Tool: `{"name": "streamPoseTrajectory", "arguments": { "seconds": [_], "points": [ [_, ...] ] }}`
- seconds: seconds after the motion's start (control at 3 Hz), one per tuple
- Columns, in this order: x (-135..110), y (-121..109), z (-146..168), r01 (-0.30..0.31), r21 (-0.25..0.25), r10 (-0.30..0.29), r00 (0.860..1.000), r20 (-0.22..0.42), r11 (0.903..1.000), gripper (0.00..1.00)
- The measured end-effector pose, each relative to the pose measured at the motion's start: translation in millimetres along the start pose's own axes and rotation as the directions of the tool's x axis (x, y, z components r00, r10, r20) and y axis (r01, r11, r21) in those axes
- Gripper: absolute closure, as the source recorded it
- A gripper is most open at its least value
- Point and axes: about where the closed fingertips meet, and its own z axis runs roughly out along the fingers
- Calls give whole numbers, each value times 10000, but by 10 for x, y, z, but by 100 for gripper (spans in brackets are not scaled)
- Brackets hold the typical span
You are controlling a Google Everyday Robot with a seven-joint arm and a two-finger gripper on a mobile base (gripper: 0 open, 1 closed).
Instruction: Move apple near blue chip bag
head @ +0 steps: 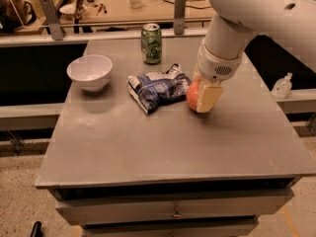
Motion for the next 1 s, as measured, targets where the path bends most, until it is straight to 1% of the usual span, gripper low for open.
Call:
{"name": "streamPoseTrajectory", "arguments": {
  "seconds": [0.33, 0.67, 1.0],
  "points": [
    [-6, -1, 6, 12, 5, -12, 10000, 3, 10000, 0],
    [81, 13, -52, -151, 87, 146, 9986, 502, 9998, 0],
    [349, 55, -184, -580, 464, 494, 9845, 1686, 9972, 0]
  ]
}}
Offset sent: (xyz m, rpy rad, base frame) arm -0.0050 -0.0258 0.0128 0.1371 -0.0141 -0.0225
